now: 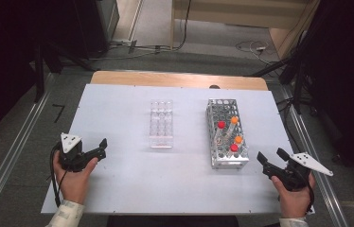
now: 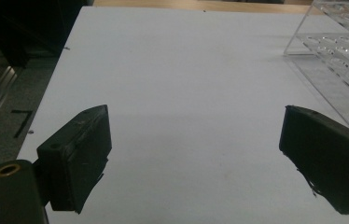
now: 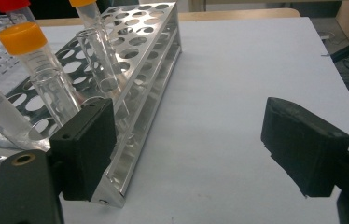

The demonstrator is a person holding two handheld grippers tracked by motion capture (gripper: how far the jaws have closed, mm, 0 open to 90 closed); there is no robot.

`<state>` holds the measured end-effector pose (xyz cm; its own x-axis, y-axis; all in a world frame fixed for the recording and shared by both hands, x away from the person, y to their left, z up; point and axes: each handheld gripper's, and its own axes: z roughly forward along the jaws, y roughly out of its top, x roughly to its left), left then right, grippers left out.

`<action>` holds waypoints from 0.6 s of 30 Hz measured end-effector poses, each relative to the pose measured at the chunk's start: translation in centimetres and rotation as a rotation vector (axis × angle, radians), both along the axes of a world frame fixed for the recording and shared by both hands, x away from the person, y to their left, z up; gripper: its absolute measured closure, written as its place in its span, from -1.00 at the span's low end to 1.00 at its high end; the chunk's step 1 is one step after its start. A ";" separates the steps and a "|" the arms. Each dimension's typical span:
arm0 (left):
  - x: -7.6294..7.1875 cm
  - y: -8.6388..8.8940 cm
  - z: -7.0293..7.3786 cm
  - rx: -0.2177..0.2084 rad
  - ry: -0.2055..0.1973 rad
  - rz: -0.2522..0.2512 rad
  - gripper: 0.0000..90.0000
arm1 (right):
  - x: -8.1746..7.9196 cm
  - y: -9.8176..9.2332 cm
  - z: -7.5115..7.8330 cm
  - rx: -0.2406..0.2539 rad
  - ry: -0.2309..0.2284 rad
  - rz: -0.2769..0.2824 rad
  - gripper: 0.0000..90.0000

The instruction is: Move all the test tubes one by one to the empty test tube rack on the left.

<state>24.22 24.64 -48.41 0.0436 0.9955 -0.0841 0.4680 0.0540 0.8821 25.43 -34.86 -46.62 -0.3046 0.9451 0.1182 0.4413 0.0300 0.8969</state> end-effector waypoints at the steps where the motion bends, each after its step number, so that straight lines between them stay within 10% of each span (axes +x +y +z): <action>1: 0.0 0.0 0.0 0.000 0.000 0.000 -0.78 | 0.0 0.0 0.0 -0.001 -0.002 0.002 -0.62; 18: -0.1 -0.6 0.0 0.031 -0.018 -0.039 -0.78 | -0.4 1.0 0.4 0.003 -0.025 0.078 -0.46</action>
<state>24.12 24.02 -48.36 0.0834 0.9951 -0.0525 0.4532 0.0091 0.8914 25.08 -33.85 -46.20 -0.3801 0.9181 0.1123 0.4152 0.0608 0.9077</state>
